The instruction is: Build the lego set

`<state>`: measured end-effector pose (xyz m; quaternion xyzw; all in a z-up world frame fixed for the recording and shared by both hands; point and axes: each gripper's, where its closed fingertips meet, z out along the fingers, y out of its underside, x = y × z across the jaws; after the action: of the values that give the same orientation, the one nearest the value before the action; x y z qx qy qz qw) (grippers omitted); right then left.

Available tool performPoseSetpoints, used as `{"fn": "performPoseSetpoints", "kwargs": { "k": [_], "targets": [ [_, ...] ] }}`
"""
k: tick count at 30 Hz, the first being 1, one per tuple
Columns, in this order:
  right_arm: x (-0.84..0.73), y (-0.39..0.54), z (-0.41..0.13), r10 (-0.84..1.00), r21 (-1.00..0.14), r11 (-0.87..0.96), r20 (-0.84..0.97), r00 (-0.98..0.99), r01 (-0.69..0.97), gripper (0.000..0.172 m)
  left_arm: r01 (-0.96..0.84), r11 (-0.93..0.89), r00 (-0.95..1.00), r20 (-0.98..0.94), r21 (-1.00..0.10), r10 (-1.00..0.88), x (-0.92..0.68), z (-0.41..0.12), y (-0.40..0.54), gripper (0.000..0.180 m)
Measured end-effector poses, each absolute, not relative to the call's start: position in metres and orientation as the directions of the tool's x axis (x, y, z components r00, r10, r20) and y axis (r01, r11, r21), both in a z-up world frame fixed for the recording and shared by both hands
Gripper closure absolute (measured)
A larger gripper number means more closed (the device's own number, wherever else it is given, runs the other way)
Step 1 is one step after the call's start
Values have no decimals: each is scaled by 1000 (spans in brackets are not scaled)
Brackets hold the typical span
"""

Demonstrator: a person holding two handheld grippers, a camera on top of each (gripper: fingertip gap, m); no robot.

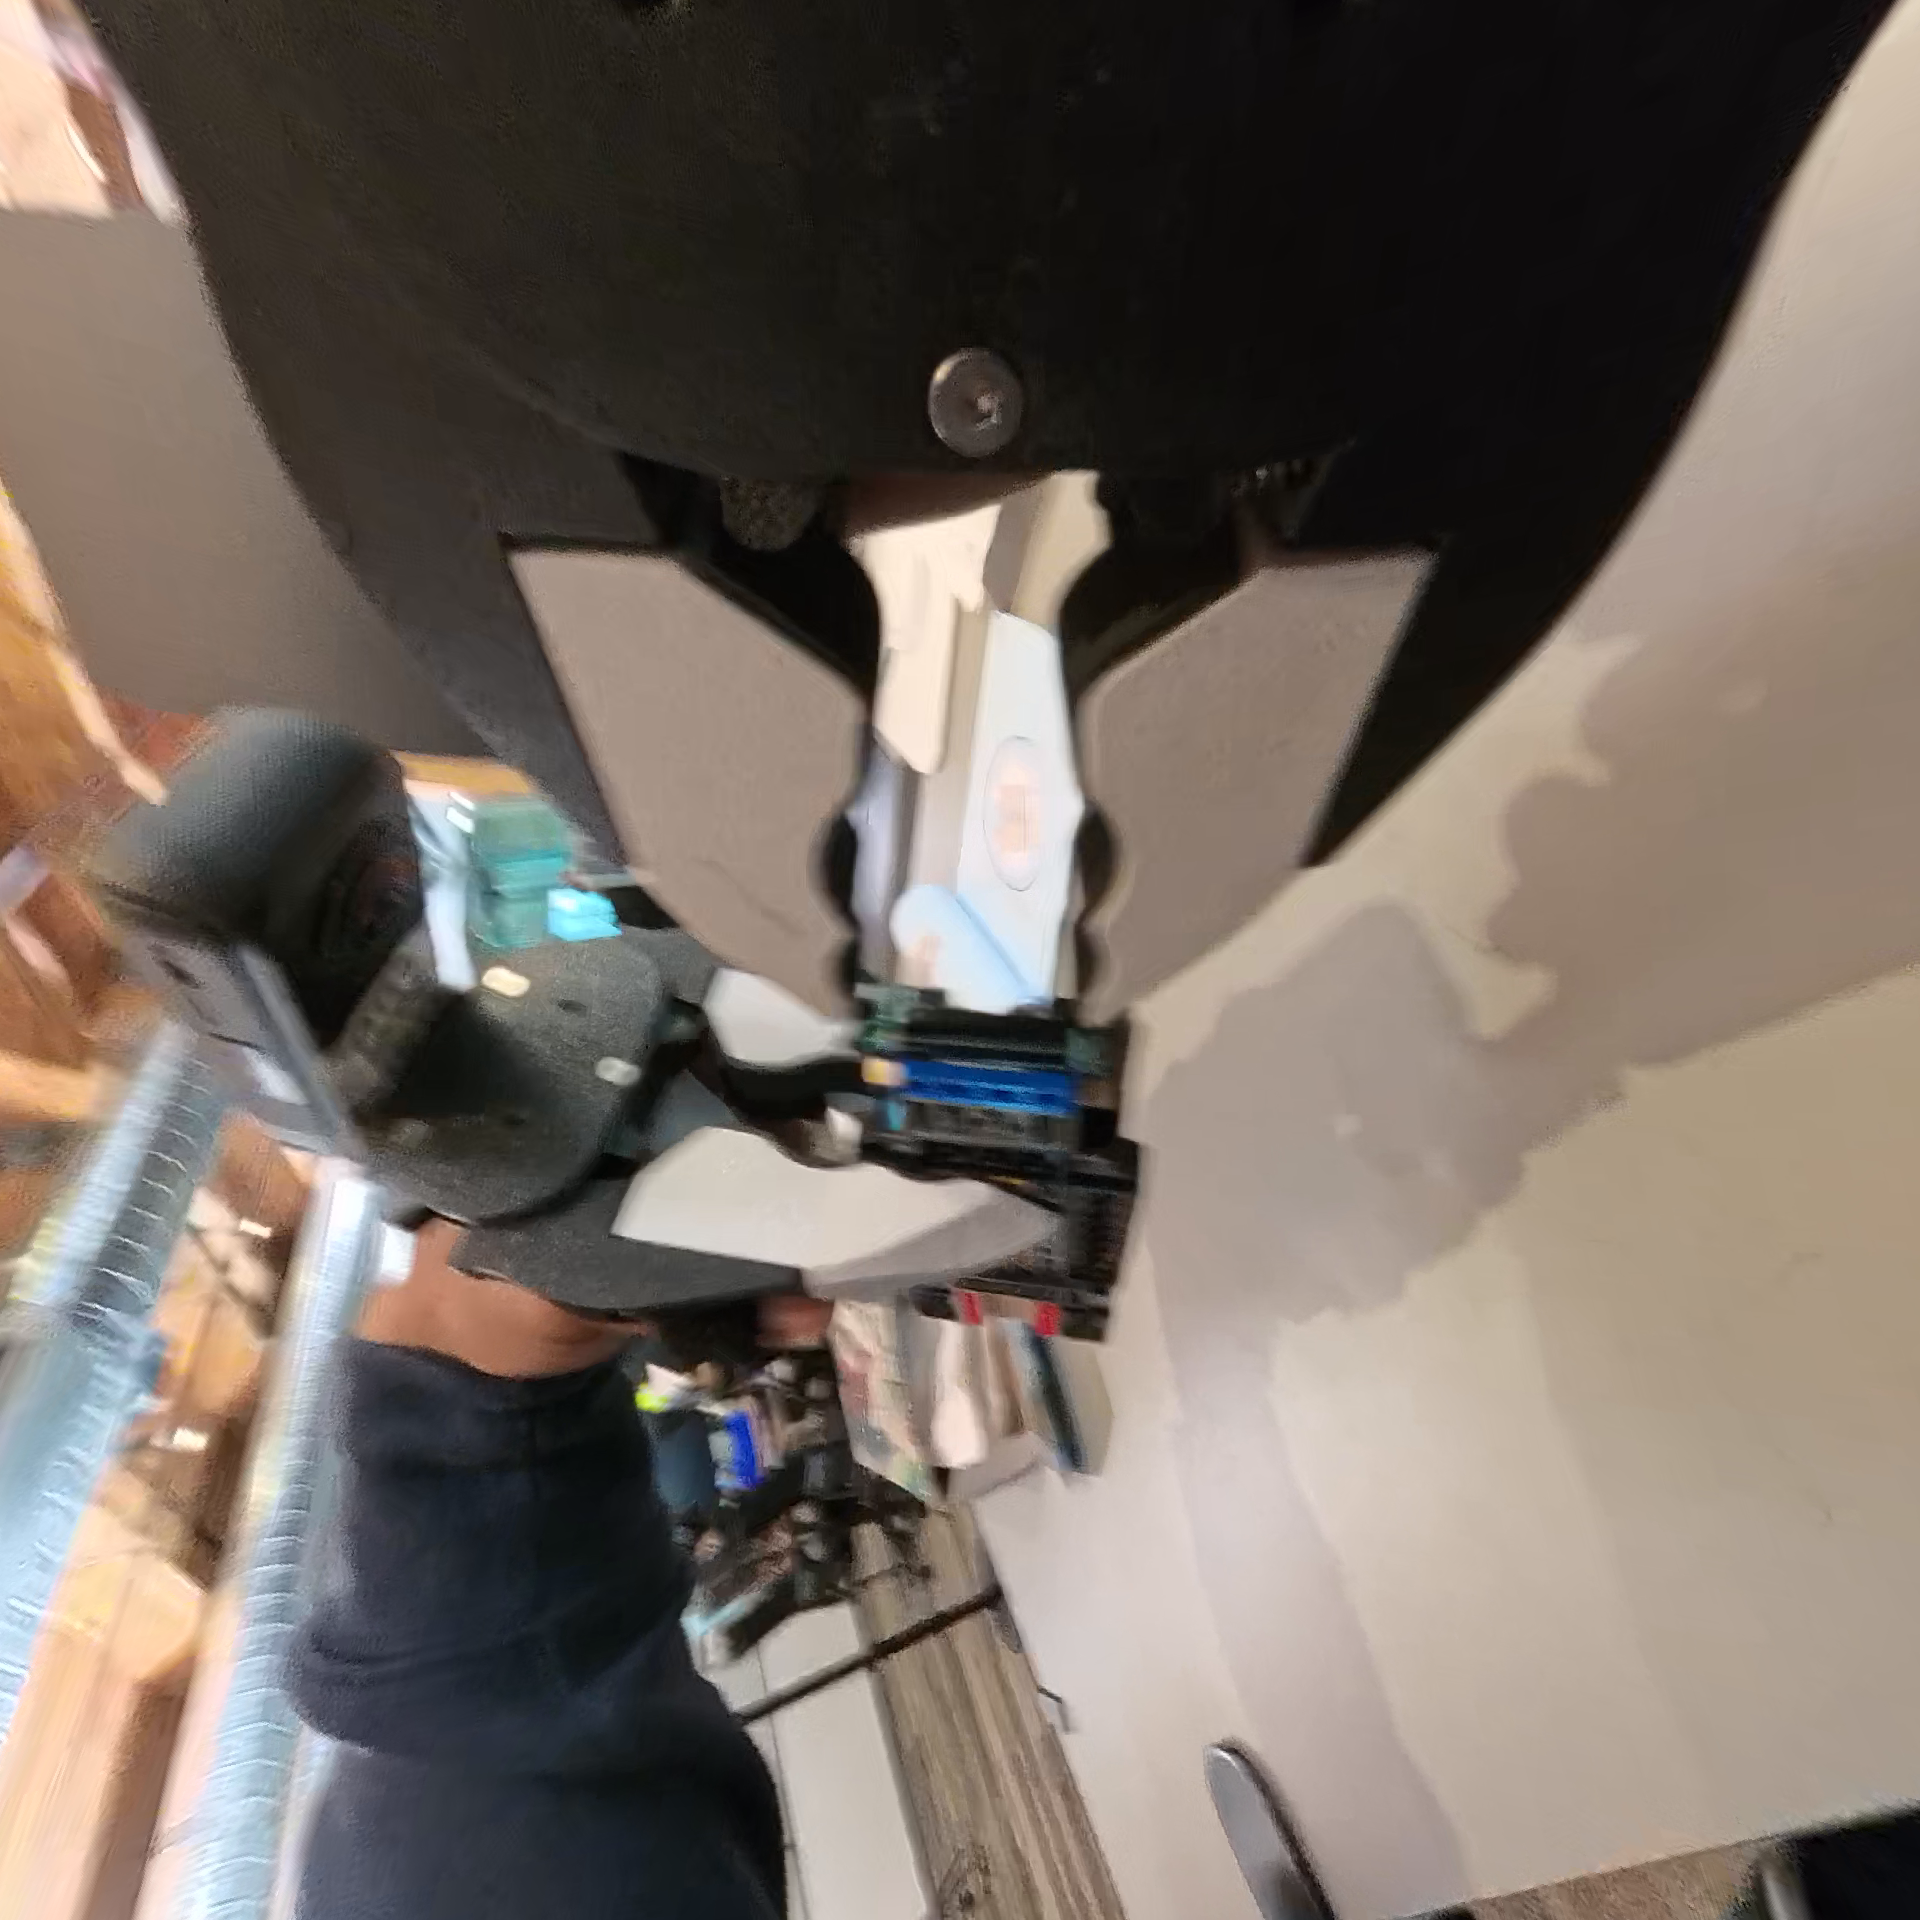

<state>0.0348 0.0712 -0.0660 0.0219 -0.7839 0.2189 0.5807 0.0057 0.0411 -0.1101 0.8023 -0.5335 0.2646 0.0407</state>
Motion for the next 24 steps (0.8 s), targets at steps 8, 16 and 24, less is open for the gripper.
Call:
{"fn": "performPoseSetpoints", "kwargs": {
  "k": [8,16,24],
  "targets": [
    [28,79,-83,218,-304,924,916,-335,-230,164,-865,-463,329,479,-192,-814,-1,-124,40,156],
    [29,104,-89,297,-355,923,901,-316,-146,157,-857,-475,344,461,-202,-818,-7,-134,46,156],
    [59,192,-105,703,-676,706,704,-100,211,159,-851,-517,455,365,-90,-812,-27,-168,52,157]
  ]
}}
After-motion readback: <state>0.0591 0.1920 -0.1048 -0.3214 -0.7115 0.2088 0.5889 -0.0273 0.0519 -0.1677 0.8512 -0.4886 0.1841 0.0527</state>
